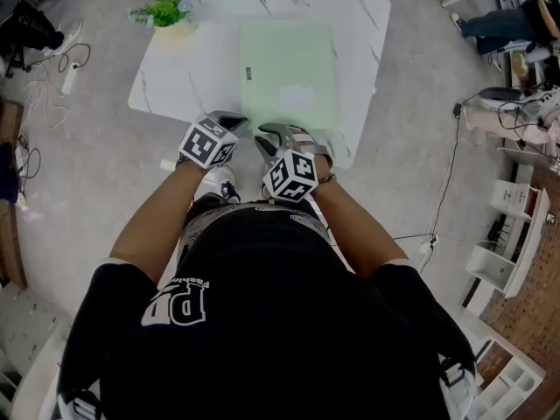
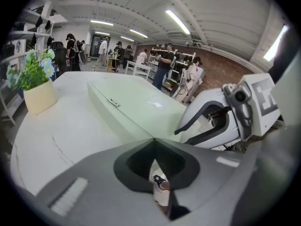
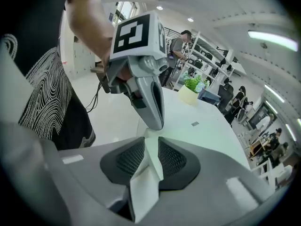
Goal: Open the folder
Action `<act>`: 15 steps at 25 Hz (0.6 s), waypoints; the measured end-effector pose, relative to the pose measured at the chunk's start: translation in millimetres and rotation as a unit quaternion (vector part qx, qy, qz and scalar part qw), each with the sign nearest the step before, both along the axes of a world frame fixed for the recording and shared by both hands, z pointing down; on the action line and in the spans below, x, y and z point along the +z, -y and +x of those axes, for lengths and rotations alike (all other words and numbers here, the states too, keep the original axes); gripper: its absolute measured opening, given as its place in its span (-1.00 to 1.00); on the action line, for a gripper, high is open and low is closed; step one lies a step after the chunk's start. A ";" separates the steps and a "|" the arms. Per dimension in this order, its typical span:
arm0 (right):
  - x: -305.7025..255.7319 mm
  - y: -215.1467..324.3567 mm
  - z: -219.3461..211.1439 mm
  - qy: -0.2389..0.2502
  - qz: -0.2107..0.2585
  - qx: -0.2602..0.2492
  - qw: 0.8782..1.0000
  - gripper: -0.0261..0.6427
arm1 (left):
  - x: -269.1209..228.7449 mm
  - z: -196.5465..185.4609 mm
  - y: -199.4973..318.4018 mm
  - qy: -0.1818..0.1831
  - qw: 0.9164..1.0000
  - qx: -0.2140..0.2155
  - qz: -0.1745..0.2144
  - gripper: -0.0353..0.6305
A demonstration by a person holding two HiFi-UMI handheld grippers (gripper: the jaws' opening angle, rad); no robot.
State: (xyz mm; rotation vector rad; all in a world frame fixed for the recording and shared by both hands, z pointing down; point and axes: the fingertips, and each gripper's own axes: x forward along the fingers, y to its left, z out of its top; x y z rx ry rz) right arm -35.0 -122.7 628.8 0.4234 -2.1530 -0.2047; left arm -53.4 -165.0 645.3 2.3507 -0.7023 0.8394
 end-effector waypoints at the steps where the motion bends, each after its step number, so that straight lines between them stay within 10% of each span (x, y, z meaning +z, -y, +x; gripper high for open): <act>1: 2.6 1.1 -1.4 -0.010 0.008 -0.007 1.000 -0.71 | 0.4 -0.2 0.3 -0.001 1.000 0.000 -0.002 -0.73; 15: 10.8 10.9 -7.8 -0.052 0.065 -0.032 0.996 -0.59 | -0.1 -1.8 1.4 -0.003 1.000 -0.003 -0.006 -0.73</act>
